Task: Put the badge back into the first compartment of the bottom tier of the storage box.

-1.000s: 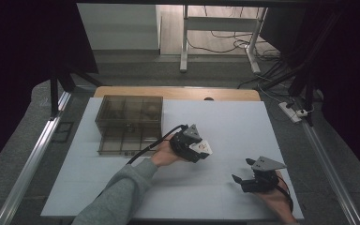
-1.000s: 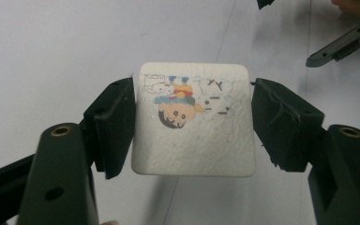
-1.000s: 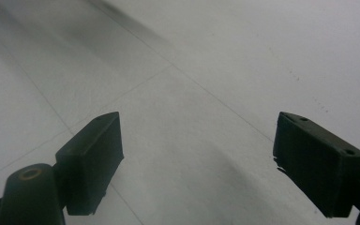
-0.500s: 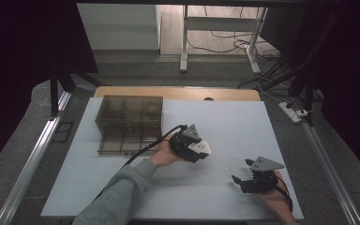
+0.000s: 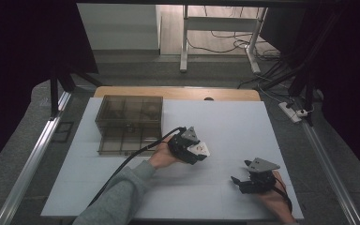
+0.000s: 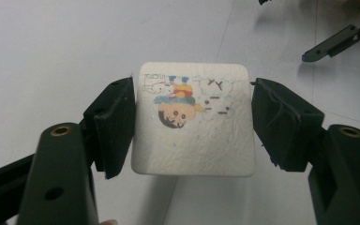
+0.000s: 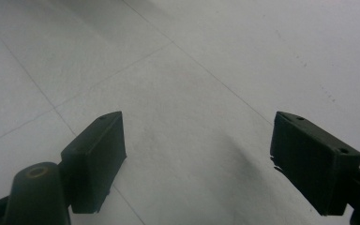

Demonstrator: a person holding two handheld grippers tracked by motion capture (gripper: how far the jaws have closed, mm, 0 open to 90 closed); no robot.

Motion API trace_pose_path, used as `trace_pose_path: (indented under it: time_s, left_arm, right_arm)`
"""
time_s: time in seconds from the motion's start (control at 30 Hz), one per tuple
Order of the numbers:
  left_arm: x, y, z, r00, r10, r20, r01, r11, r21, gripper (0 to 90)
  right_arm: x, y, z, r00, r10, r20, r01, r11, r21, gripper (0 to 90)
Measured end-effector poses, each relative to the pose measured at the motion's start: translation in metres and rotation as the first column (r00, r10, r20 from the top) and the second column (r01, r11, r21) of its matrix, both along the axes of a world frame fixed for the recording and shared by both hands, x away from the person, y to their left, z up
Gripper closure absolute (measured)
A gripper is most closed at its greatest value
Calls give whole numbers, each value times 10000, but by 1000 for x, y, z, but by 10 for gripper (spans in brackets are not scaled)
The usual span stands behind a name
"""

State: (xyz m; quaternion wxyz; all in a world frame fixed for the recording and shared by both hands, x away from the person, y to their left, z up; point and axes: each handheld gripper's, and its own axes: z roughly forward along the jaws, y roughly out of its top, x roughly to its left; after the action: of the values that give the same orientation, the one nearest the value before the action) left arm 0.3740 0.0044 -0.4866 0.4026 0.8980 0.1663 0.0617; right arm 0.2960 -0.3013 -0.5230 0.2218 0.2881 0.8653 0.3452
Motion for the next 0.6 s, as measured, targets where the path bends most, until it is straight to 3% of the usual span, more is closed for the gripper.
trace_pose_path:
  time_s: [0.6]
  left_arm:
    - [-1, 3, -7, 10000, -48, 57, 47, 9999, 140, 332]
  right_arm:
    - [0, 1, -2, 10000, -2, -5, 2, 9999, -161, 186]
